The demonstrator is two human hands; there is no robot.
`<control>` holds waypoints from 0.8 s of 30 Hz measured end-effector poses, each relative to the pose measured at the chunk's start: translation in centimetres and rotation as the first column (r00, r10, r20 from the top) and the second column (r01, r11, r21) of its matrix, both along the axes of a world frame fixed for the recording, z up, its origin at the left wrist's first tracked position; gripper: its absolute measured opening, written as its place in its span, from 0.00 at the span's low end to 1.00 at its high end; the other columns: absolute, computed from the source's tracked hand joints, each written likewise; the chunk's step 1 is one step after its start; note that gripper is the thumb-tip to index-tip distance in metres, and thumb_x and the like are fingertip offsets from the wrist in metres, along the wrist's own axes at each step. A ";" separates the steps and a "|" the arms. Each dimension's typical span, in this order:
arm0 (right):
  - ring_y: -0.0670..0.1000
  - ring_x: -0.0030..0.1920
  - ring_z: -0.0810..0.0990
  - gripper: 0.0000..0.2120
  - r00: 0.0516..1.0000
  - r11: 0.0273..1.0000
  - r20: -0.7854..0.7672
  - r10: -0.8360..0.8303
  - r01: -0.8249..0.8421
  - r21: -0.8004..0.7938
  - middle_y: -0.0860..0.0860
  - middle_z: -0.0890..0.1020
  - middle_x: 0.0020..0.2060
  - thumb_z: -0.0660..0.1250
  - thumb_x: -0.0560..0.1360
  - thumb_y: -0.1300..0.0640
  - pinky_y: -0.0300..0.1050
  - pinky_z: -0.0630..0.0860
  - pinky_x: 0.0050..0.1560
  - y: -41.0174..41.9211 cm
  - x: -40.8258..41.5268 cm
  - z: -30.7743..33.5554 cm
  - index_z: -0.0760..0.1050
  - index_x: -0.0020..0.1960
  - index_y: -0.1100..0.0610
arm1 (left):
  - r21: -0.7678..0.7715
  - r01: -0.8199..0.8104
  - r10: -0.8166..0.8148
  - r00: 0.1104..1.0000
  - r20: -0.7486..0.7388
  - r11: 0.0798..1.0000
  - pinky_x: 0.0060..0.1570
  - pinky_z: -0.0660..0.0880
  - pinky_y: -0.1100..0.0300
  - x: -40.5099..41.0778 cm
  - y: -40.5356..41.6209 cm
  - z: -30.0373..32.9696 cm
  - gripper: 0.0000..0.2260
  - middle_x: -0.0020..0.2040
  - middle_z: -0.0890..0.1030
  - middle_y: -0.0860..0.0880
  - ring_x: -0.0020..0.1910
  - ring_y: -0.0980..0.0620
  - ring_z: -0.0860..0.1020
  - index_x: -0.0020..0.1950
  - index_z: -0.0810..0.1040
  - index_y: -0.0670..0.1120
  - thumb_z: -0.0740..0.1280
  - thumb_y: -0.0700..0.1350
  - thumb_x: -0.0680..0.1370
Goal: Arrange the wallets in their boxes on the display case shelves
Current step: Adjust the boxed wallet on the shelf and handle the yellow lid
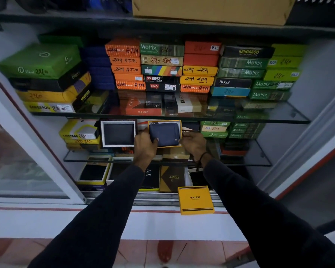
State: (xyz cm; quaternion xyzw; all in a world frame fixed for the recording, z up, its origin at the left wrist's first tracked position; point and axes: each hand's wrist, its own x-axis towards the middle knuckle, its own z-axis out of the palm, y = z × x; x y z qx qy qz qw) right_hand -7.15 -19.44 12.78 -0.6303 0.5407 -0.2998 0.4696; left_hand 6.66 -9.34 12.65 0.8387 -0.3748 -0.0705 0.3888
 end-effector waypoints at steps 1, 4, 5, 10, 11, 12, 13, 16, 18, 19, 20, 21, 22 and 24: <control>0.47 0.49 0.79 0.15 1.000 1.000 -0.002 -0.006 0.006 -0.003 0.52 0.85 0.51 0.77 0.68 0.61 0.32 0.72 0.46 0.2 -0.3 0.0 0.84 0.55 0.58 | -0.021 -0.007 0.007 1.000 0.000 1.000 0.56 0.78 0.54 -0.3 0.2 -0.1 0.18 0.61 0.80 0.41 0.60 0.43 0.80 0.65 0.76 0.41 0.72 0.43 0.77; 0.51 0.55 0.82 0.13 0.999 0.999 0.024 -0.036 0.036 -0.017 0.54 0.86 0.52 0.76 0.69 0.62 0.33 0.73 0.53 0.7 -1.1 -0.4 0.84 0.54 0.60 | -0.063 -0.027 0.030 0.999 0.037 0.998 0.59 0.79 0.52 -1.4 1.2 -0.6 0.19 0.62 0.79 0.41 0.61 0.43 0.79 0.66 0.75 0.41 0.72 0.43 0.77; 0.52 0.56 0.83 0.11 0.999 0.999 0.023 -0.041 0.042 -0.028 0.54 0.86 0.51 0.75 0.70 0.62 0.36 0.74 0.56 0.8 -1.5 -0.5 0.84 0.52 0.60 | -0.070 -0.032 0.036 0.998 0.046 0.997 0.59 0.79 0.51 -1.8 1.5 -0.9 0.19 0.62 0.79 0.41 0.61 0.43 0.79 0.66 0.74 0.41 0.72 0.43 0.77; 0.53 0.55 0.83 0.09 0.997 0.997 0.018 -0.073 0.074 -0.024 0.53 0.86 0.52 0.76 0.70 0.58 0.40 0.77 0.60 1.3 -3.1 -0.9 0.85 0.50 0.57 | -0.078 -0.064 0.066 0.997 0.028 0.995 0.56 0.78 0.52 -3.1 2.1 -1.6 0.20 0.63 0.76 0.39 0.60 0.42 0.78 0.67 0.73 0.40 0.71 0.47 0.78; 0.53 0.55 0.83 0.09 0.998 0.997 0.014 -0.068 0.068 -0.023 0.53 0.86 0.52 0.76 0.69 0.58 0.43 0.78 0.61 1.3 -3.2 -0.9 0.85 0.50 0.56 | -0.079 -0.070 0.072 0.997 0.028 0.994 0.56 0.77 0.52 -3.1 2.1 -1.6 0.20 0.64 0.76 0.39 0.60 0.42 0.77 0.67 0.73 0.40 0.70 0.48 0.78; 0.54 0.55 0.83 0.09 0.998 0.998 0.007 -0.059 0.059 -0.017 0.53 0.86 0.53 0.75 0.70 0.59 0.45 0.79 0.61 1.2 -3.2 -0.8 0.85 0.50 0.56 | -0.077 -0.072 0.074 0.997 0.028 0.994 0.56 0.77 0.52 -3.1 2.1 -1.5 0.20 0.64 0.75 0.40 0.61 0.43 0.77 0.68 0.73 0.41 0.70 0.48 0.79; 0.53 0.56 0.83 0.09 0.999 0.999 0.002 -0.048 0.048 -0.008 0.53 0.86 0.53 0.75 0.70 0.59 0.44 0.78 0.62 1.2 -3.2 -0.6 0.85 0.50 0.56 | -0.073 -0.073 0.076 0.997 0.033 0.995 0.56 0.78 0.52 -3.0 2.0 -1.4 0.21 0.65 0.75 0.40 0.61 0.43 0.77 0.68 0.72 0.41 0.69 0.49 0.79; 0.52 0.56 0.81 0.09 1.000 1.000 -0.016 -0.006 0.006 0.003 0.52 0.85 0.52 0.74 0.72 0.60 0.38 0.74 0.56 1.0 -2.7 -0.1 0.85 0.52 0.57 | -0.049 -0.084 0.085 0.996 0.014 0.995 0.57 0.79 0.51 -2.3 1.6 -0.9 0.19 0.64 0.75 0.40 0.60 0.43 0.77 0.67 0.73 0.41 0.68 0.50 0.80; 0.50 0.54 0.80 0.11 0.999 1.000 -0.045 0.028 -0.027 0.015 0.50 0.83 0.48 0.75 0.71 0.59 0.37 0.73 0.54 0.8 -2.2 0.2 0.85 0.53 0.57 | 0.010 -0.056 0.056 0.998 -0.023 0.998 0.54 0.80 0.52 -1.7 1.1 -0.7 0.17 0.62 0.78 0.39 0.58 0.43 0.79 0.64 0.76 0.40 0.69 0.49 0.79; 0.49 0.53 0.79 0.12 0.997 0.999 -0.068 0.047 -0.046 0.025 0.50 0.82 0.48 0.75 0.71 0.58 0.37 0.73 0.54 0.8 -1.9 0.2 0.84 0.54 0.57 | 0.041 -0.034 0.036 0.999 -0.040 0.999 0.51 0.80 0.55 -1.5 0.9 -0.6 0.16 0.61 0.80 0.39 0.57 0.43 0.80 0.62 0.77 0.39 0.70 0.48 0.79; 0.49 0.53 0.79 0.13 0.994 0.997 -0.085 0.069 -0.066 0.032 0.51 0.83 0.49 0.76 0.71 0.59 0.38 0.74 0.55 0.7 -1.5 0.2 0.84 0.55 0.58 | 0.054 -0.018 0.021 0.998 -0.051 0.998 0.49 0.78 0.58 -1.3 0.7 -0.5 0.16 0.59 0.81 0.39 0.56 0.43 0.81 0.61 0.78 0.39 0.70 0.47 0.79; 0.49 0.54 0.80 0.14 0.993 0.997 -0.090 0.076 -0.073 0.037 0.52 0.84 0.51 0.76 0.71 0.61 0.39 0.76 0.56 0.5 -1.2 0.1 0.84 0.57 0.58 | 0.052 -0.014 0.017 0.998 -0.055 0.999 0.48 0.76 0.60 -1.2 0.6 -0.5 0.15 0.59 0.82 0.38 0.57 0.42 0.82 0.61 0.78 0.38 0.71 0.46 0.78; 0.51 0.57 0.82 0.16 0.994 0.997 -0.079 0.069 -0.066 0.041 0.54 0.85 0.54 0.76 0.71 0.63 0.41 0.78 0.58 0.4 -1.0 0.0 0.83 0.58 0.59 | 0.044 -0.020 0.022 0.998 -0.056 0.999 0.47 0.74 0.60 -1.1 0.4 -0.5 0.15 0.59 0.82 0.39 0.57 0.42 0.82 0.61 0.78 0.38 0.72 0.45 0.77; 0.54 0.61 0.82 0.17 0.993 0.997 -0.093 0.074 -0.072 0.026 0.55 0.84 0.58 0.73 0.72 0.64 0.45 0.78 0.64 0.1 -0.8 -0.2 0.82 0.60 0.59 | 0.027 -0.035 0.036 0.998 -0.053 0.999 0.46 0.72 0.62 -1.0 0.3 -0.7 0.15 0.59 0.83 0.39 0.57 0.42 0.82 0.61 0.79 0.38 0.73 0.44 0.77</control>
